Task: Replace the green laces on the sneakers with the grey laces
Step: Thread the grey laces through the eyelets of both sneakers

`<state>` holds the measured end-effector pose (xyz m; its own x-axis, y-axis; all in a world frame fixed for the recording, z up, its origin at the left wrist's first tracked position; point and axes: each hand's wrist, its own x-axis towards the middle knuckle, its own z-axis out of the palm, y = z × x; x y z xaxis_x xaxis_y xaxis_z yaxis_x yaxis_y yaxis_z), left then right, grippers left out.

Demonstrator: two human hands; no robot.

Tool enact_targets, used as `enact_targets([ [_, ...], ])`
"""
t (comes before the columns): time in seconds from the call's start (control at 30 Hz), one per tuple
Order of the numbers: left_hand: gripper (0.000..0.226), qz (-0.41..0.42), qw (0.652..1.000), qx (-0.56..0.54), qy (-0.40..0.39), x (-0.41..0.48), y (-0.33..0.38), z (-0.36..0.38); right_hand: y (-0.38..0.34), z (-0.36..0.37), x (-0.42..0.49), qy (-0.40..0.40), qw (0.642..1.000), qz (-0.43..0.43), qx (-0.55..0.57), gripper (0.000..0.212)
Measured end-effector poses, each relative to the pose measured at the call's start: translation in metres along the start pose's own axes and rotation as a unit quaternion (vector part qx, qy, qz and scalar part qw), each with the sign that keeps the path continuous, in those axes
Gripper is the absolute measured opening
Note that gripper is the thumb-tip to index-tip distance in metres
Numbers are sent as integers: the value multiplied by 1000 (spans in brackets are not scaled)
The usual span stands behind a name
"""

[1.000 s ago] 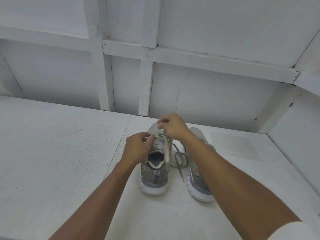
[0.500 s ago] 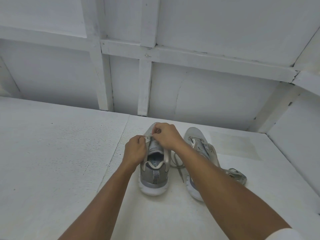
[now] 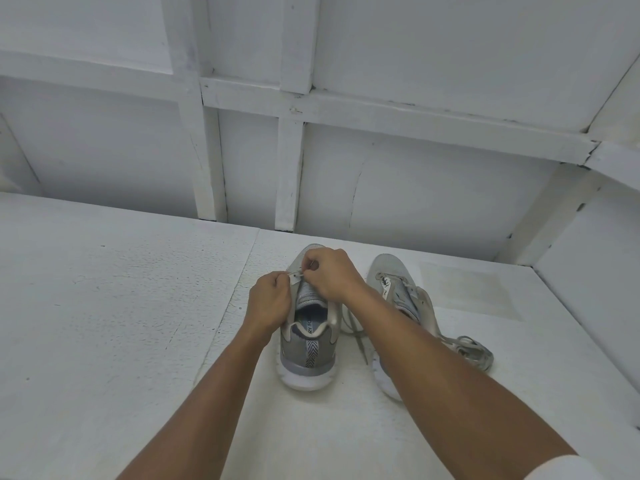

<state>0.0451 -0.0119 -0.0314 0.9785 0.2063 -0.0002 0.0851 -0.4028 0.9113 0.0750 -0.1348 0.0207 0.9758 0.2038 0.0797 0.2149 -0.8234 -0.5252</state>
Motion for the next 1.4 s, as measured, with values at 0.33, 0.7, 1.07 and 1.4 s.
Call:
enact_targets([
  [0.33,35,7,1000,-4,4,0,-1,1,1,3,1,10,1000,9,16,15],
  [0.7,33,7,1000,-17,3,1,-4,2,-2,3,0,6,1000,9,15,15],
  [1.07,29,-90,986,-134,-39,7,2,-1,-7,7,-2,-6,999,26,20,13],
  [1.4,9,-116,968,-186,-122,29,6,-17,-7,16,-12,46,998,24,-35,17],
])
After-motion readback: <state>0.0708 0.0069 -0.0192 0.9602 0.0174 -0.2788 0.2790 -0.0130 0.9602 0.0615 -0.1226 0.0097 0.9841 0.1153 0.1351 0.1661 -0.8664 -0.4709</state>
